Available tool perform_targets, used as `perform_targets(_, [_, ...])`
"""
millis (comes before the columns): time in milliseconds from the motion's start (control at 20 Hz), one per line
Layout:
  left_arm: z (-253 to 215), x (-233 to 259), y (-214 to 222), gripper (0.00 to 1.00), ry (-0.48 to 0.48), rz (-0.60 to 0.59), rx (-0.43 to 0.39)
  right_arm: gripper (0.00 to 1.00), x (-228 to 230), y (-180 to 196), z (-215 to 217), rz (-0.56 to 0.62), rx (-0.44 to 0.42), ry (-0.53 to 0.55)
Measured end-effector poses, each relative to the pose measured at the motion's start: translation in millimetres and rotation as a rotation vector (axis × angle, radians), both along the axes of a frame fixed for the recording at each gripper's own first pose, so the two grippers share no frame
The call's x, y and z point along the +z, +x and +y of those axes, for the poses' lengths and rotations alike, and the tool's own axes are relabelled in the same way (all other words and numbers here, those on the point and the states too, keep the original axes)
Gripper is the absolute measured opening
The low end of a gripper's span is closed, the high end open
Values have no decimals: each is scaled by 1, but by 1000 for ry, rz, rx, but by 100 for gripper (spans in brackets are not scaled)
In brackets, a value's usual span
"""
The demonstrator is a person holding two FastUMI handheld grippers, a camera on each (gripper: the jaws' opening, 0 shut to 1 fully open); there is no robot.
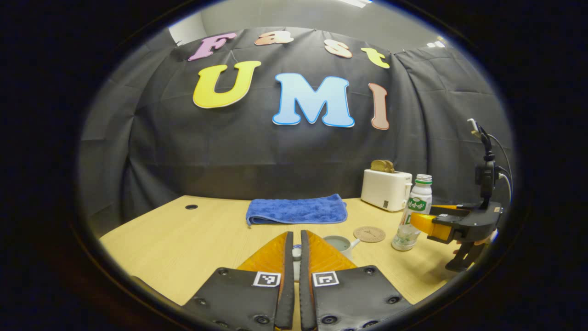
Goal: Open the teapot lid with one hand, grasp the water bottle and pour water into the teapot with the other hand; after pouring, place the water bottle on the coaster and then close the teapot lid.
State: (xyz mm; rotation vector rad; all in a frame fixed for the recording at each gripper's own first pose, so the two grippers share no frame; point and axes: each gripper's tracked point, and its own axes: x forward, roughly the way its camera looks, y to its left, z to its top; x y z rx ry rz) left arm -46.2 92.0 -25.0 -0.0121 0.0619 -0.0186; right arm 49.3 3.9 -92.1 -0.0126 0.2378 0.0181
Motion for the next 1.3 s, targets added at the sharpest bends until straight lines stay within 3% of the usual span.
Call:
perform_targets(350, [11,-4,-2,12,-21,-3,-6,84,-20,11,1,58,-18,-29])
perform_targets(450, [14,-6,-3,7,-30,-3,-6,84,-25,13,2,75,-19,-43])
perform_targets(800, [22,-6,-3,12,-39,-4,0,81,-25,11,5,78,-16,-74])
perform_targets(1100, [24,-8,-10,15,-34,2,0,81,-17,8,1,75,-42,-243])
perform_targets(1250, [29,-6,-11,11,-35,-1,4,81,-10,9,-1,69,-54,-356])
perform_targets(1300, [31,-6,-12,15,-39,-1,4,80,-9,9,-2,68,-57,-395])
